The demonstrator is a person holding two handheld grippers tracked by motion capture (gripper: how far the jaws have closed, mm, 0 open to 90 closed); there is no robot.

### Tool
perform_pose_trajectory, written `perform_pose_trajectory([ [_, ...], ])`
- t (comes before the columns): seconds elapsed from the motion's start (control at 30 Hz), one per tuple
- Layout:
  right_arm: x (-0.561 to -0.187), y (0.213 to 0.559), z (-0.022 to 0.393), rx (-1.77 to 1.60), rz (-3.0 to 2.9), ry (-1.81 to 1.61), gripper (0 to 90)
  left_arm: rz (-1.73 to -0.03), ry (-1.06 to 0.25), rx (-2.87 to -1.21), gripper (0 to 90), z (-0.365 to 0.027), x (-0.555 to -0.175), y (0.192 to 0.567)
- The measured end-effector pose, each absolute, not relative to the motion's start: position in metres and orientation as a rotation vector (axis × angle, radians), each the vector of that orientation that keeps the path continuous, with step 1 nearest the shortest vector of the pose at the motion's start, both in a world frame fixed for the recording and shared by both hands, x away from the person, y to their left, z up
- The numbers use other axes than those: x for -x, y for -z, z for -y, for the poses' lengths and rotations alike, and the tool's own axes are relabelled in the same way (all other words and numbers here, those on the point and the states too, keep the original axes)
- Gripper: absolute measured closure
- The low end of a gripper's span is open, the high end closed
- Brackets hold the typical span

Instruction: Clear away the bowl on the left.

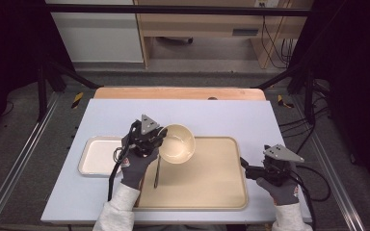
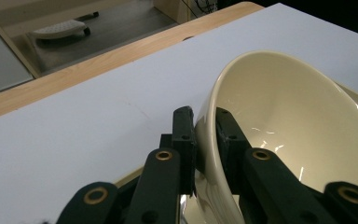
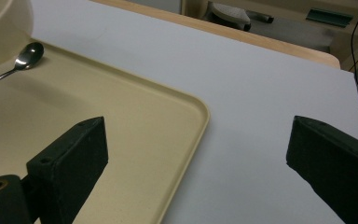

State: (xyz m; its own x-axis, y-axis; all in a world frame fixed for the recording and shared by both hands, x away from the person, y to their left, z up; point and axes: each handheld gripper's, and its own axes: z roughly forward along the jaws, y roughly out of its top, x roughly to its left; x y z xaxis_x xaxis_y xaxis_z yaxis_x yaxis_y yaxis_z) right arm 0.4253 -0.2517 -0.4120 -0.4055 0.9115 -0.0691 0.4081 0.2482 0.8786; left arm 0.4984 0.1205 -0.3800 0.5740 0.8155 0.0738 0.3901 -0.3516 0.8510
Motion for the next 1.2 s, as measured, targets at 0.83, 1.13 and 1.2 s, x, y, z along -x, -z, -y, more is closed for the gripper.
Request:
perform_pose_trajectory([
  [0.83,-0.425,0.412,0.252,-1.207,-1.932,-1.110,5.6,-1.061,-0.547,-2.054,80.9,-0.088,-0.546,0.423],
  [1.13,-0.425,0.411,0.252,-1.202,-1.931,-1.110,5.6,-1.085,-0.533,-2.055,81.9,-0.093,-0.555,0.430],
  [1.2,-0.425,0.411,0.252,-1.206,-1.931,-1.112,5.6,-1.089,-0.528,-2.066,82.4,-0.095,-0.557,0.432],
])
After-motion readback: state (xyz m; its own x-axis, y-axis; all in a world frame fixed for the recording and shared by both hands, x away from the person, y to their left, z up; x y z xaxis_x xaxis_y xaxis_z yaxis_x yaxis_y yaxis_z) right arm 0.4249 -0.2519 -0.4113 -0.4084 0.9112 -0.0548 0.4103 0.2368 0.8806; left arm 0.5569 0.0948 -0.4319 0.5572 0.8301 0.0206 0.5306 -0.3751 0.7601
